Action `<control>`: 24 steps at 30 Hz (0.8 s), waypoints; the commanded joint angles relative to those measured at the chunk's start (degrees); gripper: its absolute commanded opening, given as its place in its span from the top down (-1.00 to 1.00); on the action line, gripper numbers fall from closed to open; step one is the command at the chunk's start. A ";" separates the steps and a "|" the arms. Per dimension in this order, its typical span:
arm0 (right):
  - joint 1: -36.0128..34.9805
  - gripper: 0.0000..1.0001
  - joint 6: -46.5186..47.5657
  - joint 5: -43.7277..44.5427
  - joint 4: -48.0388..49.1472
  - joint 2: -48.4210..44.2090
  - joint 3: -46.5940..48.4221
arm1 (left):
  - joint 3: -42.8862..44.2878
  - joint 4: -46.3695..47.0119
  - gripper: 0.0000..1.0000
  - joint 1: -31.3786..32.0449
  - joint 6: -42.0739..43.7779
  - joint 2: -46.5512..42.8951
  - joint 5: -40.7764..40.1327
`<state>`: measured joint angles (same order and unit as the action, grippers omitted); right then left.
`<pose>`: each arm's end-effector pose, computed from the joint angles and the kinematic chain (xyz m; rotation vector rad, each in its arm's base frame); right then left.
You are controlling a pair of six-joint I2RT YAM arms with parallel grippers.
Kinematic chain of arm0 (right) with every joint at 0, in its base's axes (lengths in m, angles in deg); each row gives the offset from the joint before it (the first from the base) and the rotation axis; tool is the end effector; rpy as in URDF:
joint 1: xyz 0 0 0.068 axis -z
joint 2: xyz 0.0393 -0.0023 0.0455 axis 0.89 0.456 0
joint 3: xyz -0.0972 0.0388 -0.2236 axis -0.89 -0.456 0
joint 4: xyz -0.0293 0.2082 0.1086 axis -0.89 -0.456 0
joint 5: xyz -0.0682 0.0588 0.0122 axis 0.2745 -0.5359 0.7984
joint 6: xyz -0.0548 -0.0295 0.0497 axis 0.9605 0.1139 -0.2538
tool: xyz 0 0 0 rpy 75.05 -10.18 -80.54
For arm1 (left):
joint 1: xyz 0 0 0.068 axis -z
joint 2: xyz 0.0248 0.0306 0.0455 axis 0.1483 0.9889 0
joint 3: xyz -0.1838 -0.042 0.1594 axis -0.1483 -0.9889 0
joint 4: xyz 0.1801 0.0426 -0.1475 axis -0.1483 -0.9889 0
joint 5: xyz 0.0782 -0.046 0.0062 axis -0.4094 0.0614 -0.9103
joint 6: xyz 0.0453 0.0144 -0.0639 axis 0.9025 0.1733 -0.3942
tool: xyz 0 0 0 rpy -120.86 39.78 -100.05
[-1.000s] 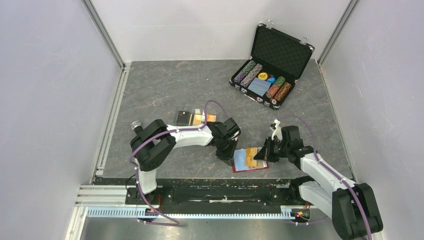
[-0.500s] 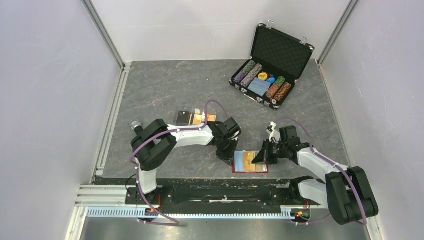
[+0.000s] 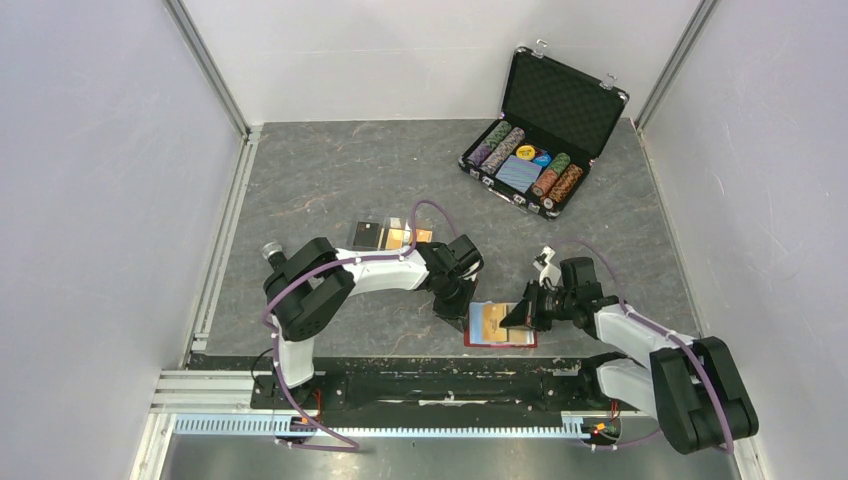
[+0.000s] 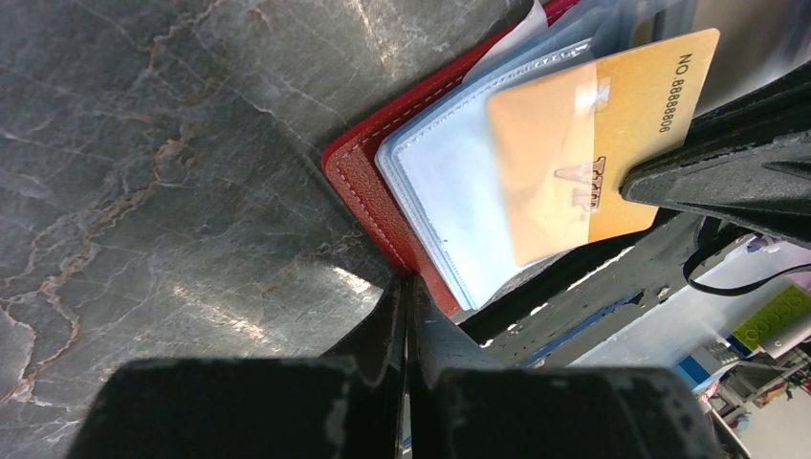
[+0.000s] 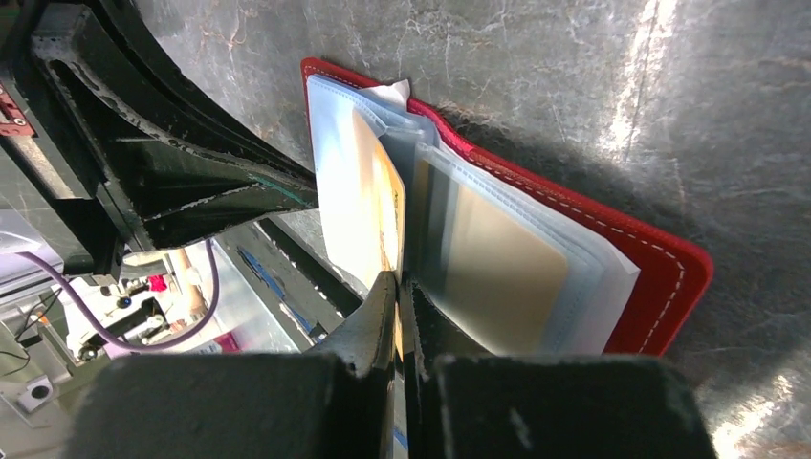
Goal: Put the credit cards into the card holder
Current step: Insert the credit card into the card holder.
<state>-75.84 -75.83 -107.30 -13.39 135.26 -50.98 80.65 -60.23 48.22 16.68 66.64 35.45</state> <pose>0.1581 0.0838 0.0941 0.1045 2.6265 1.2272 0.1720 -0.3000 0.1048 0.6010 2.9965 -0.7044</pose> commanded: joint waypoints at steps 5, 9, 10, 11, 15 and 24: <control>-0.56 1.00 -4.62 0.49 9.49 0.45 -3.42 | -0.17 1.24 0.95 0.99 0.35 2.37 -2.97; -1.54 0.97 -5.22 0.14 11.76 2.16 -3.17 | -0.25 1.22 0.95 0.99 0.28 2.20 -3.15; -1.82 0.97 -5.86 0.14 12.53 2.55 -3.04 | -0.33 1.24 0.96 0.99 0.16 2.11 -3.25; -2.19 0.96 -6.49 0.20 13.54 2.81 -3.01 | -0.34 1.12 0.95 0.99 0.10 2.10 -3.34; -3.90 0.96 -9.47 0.74 17.41 3.75 -3.00 | -0.43 1.02 0.96 1.00 -0.04 1.85 -3.82; -8.67 0.93 -13.28 1.76 22.69 6.96 -2.96 | 0.18 -0.18 0.96 0.18 -0.69 0.44 -6.55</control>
<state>-82.51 -87.17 -106.93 5.08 140.98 -53.95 80.65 -60.34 48.22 16.66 66.57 35.07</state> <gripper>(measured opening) 0.033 0.029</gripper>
